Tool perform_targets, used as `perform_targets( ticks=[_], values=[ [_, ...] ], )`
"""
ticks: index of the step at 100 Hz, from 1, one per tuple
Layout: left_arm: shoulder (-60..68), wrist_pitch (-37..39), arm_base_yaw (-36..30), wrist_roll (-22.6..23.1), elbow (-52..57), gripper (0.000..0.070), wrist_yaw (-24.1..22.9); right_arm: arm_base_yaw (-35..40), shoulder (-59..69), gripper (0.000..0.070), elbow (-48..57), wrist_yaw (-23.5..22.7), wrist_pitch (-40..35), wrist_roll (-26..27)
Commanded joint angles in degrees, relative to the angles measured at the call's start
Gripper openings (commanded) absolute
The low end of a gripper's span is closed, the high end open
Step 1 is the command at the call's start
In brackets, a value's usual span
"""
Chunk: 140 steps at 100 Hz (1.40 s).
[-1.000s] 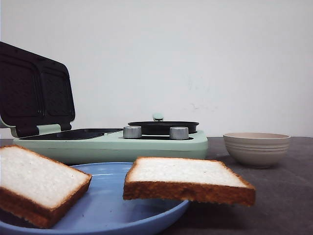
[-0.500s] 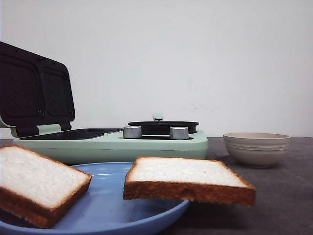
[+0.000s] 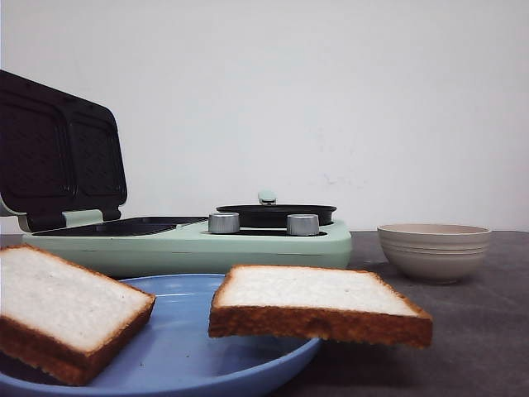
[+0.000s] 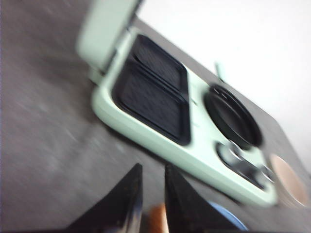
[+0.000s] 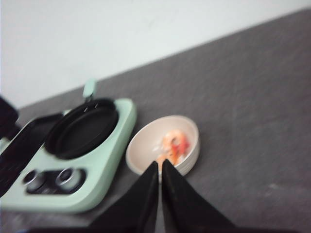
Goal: Make breakfast with bread and shrimp
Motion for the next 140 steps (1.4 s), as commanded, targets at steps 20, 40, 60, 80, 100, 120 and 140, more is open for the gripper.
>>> perform_targets(
  ticks=[20,40,60,80,100,120,140],
  values=[
    [4.24,-8.87,0.00,-4.26,3.91,0.0004,10.73,0.07,10.23,0.0003,5.31,-8.13,-3.67,0.87],
    [4.20,-17.07,-0.22,-5.68,3.91,0.0004,11.63,0.07,10.64,0.0003,5.33,-8.68,-3.61,0.35],
    [4.24,-20.02,-1.31,-5.75,3.91,0.0112,13.27,0.07,10.64,0.0003,5.33,-8.72,-3.50,0.11],
    [4.24,-22.51,-2.19,-5.92,3.91,0.0314,13.25,0.07,10.64,0.0003,5.33,-8.72,-2.29,0.11],
    [4.39,-24.92,-3.19,-5.84,3.43,0.0400,13.25,0.07,10.64,0.0003,5.33,-8.92,-2.32,0.11],
    [4.42,-23.93,-4.90,-5.92,1.99,0.0394,13.29,0.09,10.64,0.0003,5.33,-8.94,-2.29,0.11],
    [5.35,-20.59,-6.80,-6.36,-0.81,0.0394,13.42,0.07,10.64,0.0003,5.33,-9.35,-2.32,0.13]
  ],
)
